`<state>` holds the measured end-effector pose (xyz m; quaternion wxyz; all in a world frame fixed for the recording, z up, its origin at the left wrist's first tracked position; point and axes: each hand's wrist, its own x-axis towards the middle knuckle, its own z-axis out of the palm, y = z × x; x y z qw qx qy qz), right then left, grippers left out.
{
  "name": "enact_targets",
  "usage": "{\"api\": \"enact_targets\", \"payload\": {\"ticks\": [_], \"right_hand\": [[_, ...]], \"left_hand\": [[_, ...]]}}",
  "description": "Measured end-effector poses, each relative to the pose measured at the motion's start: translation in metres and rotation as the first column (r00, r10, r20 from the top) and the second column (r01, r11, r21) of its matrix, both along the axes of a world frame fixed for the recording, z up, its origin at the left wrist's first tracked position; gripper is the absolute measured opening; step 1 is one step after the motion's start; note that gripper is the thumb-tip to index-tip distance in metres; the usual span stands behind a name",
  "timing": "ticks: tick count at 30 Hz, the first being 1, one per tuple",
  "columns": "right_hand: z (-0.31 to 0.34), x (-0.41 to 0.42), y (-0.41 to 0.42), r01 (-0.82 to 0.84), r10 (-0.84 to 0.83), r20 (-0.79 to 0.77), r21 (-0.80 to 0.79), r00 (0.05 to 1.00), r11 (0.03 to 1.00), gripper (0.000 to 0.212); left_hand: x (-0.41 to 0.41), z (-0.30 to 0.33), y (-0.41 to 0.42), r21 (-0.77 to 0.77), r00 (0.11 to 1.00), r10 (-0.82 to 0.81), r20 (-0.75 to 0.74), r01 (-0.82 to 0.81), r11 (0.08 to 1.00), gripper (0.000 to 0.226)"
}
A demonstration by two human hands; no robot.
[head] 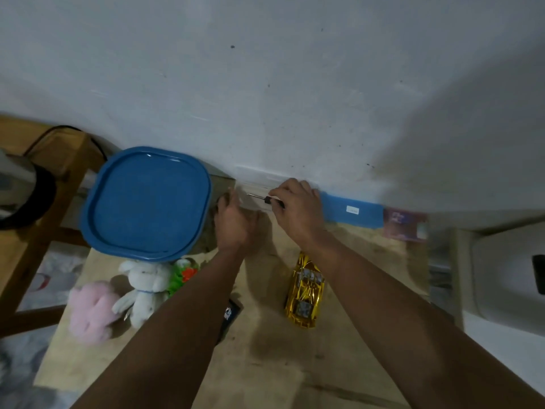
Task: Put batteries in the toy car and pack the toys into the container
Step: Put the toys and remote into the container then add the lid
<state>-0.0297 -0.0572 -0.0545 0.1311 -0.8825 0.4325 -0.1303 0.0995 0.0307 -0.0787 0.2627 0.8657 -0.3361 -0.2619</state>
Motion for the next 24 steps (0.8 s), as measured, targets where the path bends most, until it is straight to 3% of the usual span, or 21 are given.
{"api": "enact_targets", "payload": {"ticks": [3, 7, 10, 13, 16, 20, 24], "right_hand": [[0.010, -0.012, -0.003, 0.035, -0.030, 0.043, -0.125, 0.999, 0.992, 0.032], [0.013, -0.018, 0.001, 0.010, -0.022, -0.102, -0.120, 0.995, 0.993, 0.046], [0.013, -0.018, 0.006, 0.015, -0.028, -0.099, -0.123, 0.995, 0.992, 0.045], [0.010, -0.020, 0.011, -0.012, 0.000, -0.114, -0.099, 0.994, 0.995, 0.038], [0.001, -0.025, 0.022, -0.069, 0.067, -0.243, -0.001, 0.968, 0.998, 0.039], [0.000, -0.026, 0.037, -0.086, 0.101, -0.377, 0.056, 0.921, 0.995, 0.052], [0.025, -0.011, 0.036, -0.043, 0.116, -0.444, 0.172, 0.888, 0.984, 0.057]], "left_hand": [[0.002, 0.003, 0.001, -0.022, 1.000, -0.005, -0.009, 0.004, 1.000, 0.076], [0.004, 0.004, 0.000, -0.007, 1.000, -0.012, 0.002, 0.012, 1.000, 0.074], [0.004, 0.002, 0.000, -0.002, 1.000, -0.010, -0.003, 0.010, 1.000, 0.075], [0.002, 0.005, 0.001, -0.042, 0.995, 0.063, -0.073, -0.067, 0.997, 0.092], [-0.003, 0.010, 0.005, -0.095, 0.985, 0.090, -0.146, -0.104, 0.990, 0.105], [-0.005, 0.010, 0.009, 0.102, 0.989, -0.140, 0.052, 0.134, 0.986, 0.080], [-0.006, 0.028, 0.004, 0.226, 0.985, -0.170, -0.019, 0.170, 0.959, 0.082]]}}
